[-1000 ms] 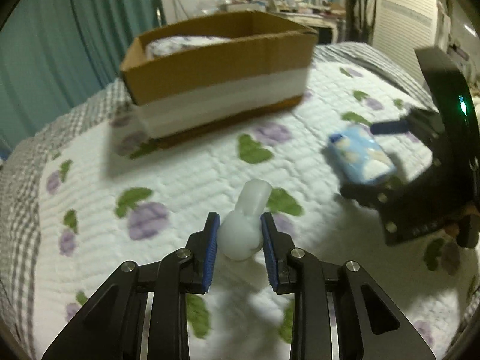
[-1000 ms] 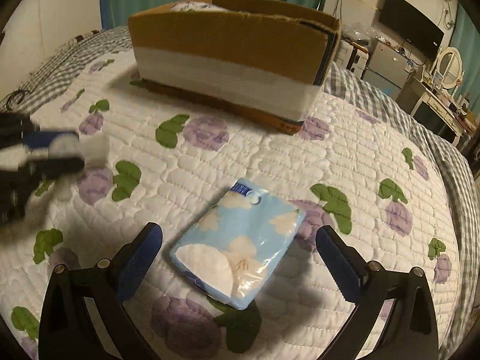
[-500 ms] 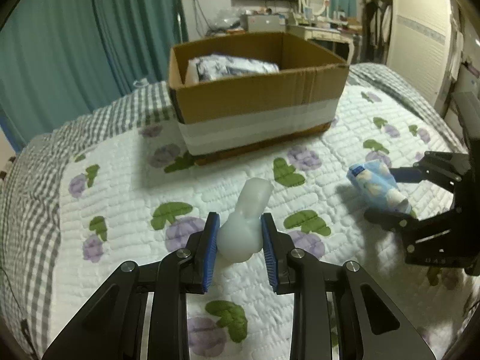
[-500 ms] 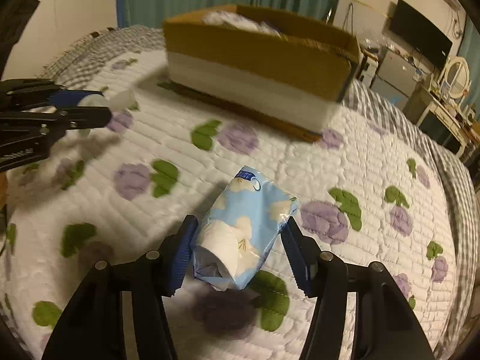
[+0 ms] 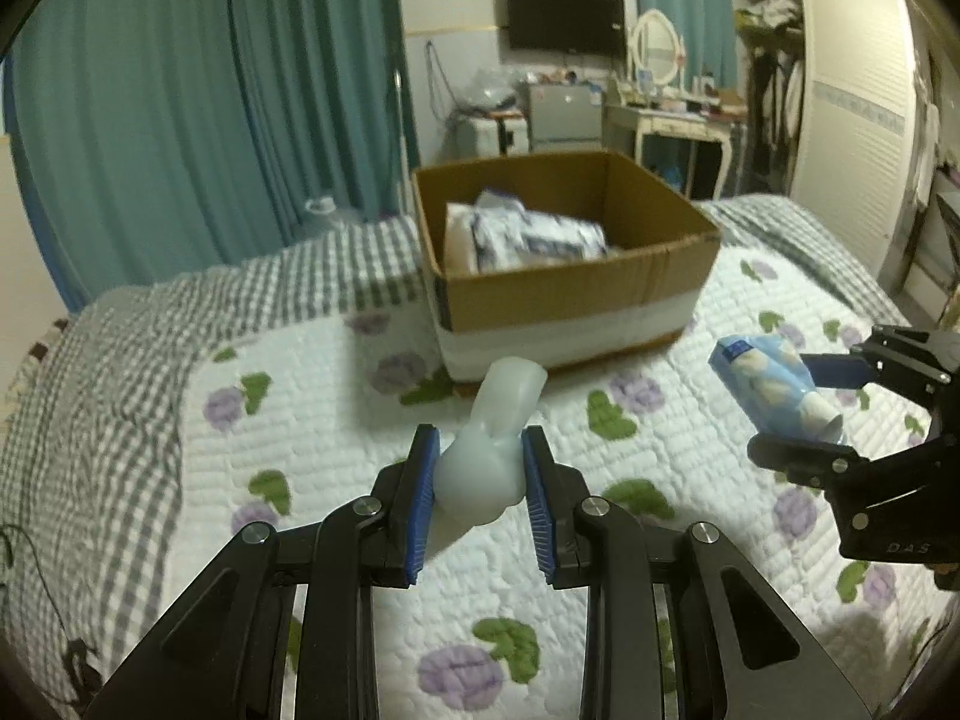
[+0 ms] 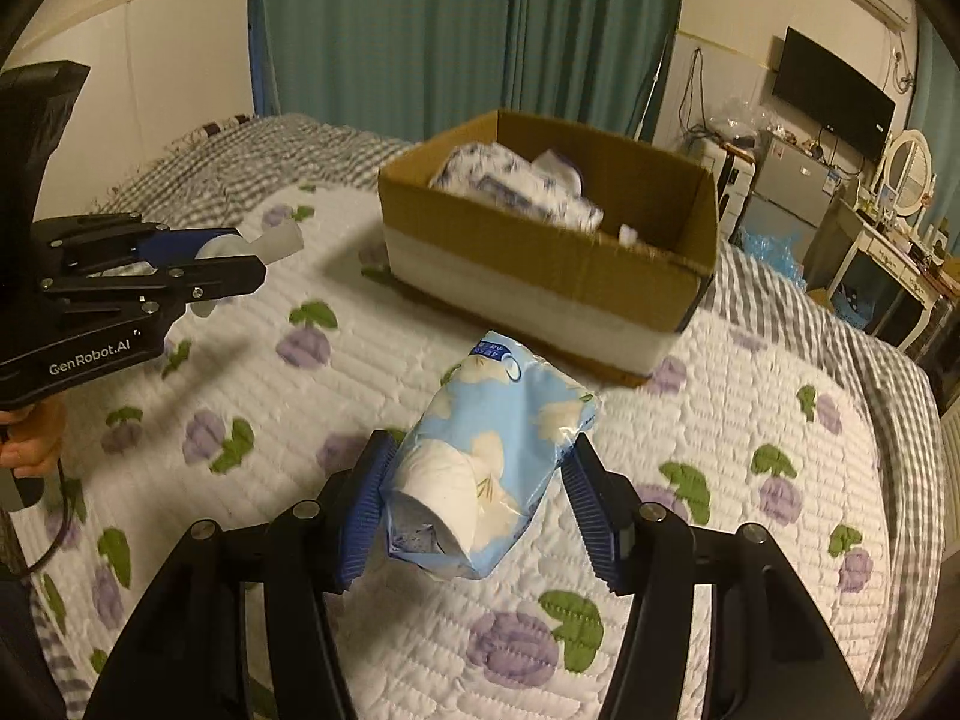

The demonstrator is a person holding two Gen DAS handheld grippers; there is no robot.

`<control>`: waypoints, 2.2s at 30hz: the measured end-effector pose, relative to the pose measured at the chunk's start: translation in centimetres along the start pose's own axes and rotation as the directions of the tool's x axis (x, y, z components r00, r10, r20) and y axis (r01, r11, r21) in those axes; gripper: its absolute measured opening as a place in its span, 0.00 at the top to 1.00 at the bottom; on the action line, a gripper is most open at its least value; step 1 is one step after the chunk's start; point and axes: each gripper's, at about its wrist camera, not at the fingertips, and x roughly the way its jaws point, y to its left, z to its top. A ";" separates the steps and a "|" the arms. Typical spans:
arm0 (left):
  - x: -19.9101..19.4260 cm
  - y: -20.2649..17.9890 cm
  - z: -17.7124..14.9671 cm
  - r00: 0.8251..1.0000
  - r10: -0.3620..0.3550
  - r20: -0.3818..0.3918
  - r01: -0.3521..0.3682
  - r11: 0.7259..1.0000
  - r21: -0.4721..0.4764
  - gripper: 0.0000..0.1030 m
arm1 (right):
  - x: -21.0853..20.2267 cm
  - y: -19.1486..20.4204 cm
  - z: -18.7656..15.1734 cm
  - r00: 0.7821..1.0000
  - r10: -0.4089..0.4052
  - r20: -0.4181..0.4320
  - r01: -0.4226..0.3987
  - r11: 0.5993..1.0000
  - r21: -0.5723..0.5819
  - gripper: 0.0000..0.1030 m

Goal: Organize soft objects
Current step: 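Carry the white item and blue tissue pack with both tools over the box, then open both tools to drop the white item and tissue pack into the box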

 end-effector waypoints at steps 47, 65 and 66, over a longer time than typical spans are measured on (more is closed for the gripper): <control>13.9 0.9 14.3 0.998 -0.064 0.003 0.064 0.993 -0.101 0.64 | 10.2 -8.9 11.9 0.988 -0.133 0.082 0.129 0.990 0.050 0.31; 3.4 3.9 15.8 0.983 -0.002 0.185 0.039 0.980 -0.196 0.34 | 0.5 -7.5 13.9 0.951 -0.189 0.245 0.166 0.980 0.111 0.19; 2.6 4.1 15.6 0.982 0.001 0.187 0.038 0.978 -0.204 0.34 | -0.2 -7.3 13.9 0.949 -0.192 0.250 0.167 0.979 0.118 0.18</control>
